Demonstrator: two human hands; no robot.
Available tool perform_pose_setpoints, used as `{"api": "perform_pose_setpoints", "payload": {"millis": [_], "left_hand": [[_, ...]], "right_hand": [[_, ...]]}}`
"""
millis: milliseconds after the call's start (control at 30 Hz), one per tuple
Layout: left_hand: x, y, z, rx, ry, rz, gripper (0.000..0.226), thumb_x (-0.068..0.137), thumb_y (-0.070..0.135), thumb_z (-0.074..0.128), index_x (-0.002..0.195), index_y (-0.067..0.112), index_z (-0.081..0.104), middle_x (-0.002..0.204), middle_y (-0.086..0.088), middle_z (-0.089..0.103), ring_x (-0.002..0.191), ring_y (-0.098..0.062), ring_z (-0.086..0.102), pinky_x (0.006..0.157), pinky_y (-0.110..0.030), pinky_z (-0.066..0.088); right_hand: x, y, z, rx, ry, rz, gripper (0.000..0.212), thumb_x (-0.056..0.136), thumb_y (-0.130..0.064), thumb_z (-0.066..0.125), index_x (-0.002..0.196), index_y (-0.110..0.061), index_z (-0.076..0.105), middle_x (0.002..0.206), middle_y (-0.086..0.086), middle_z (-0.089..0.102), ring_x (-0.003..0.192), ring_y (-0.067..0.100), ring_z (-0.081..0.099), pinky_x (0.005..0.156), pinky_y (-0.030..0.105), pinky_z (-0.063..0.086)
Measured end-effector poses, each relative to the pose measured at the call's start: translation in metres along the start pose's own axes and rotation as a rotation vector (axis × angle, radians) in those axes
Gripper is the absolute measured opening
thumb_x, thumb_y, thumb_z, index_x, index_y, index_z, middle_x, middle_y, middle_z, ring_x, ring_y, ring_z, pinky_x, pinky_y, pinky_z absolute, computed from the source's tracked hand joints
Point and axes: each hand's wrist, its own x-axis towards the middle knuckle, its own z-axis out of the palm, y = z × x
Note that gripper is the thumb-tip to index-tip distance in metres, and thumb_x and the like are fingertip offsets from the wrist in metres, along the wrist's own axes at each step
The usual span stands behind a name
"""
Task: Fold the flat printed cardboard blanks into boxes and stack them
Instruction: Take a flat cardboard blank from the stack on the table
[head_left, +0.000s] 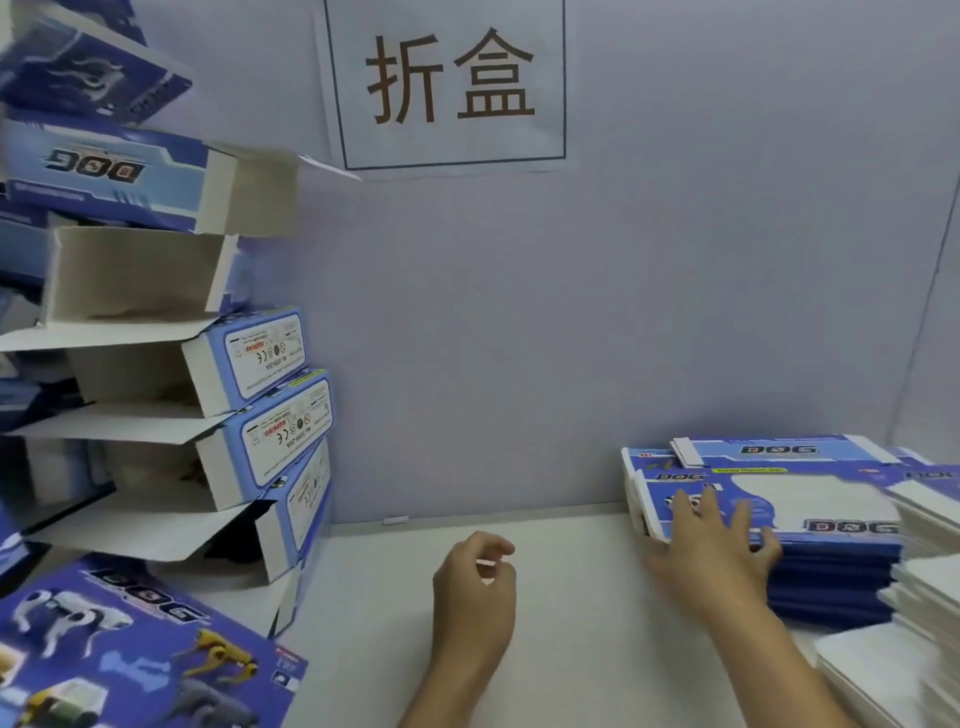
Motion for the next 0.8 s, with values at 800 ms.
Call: {"api": "perform_pose_setpoints", "payload": {"millis": [800], "left_hand": [[0.057,0.060,0.142,-0.384,-0.582,-0.498,0.059,0.089,0.067,0.056,0.124,0.021,0.066,0.117,0.002,0.072,0.110,-0.020,0.067,0.095,-0.033,0.051]], "right_hand": [[0.012,0.001,0.002,0.666,0.275,0.009,0.069,0.087,-0.003,0.048,0.152,-0.021,0.031,0.159,0.002,0.030,0.151,0.025,0.012,0.118,0.045,0.004]]}}
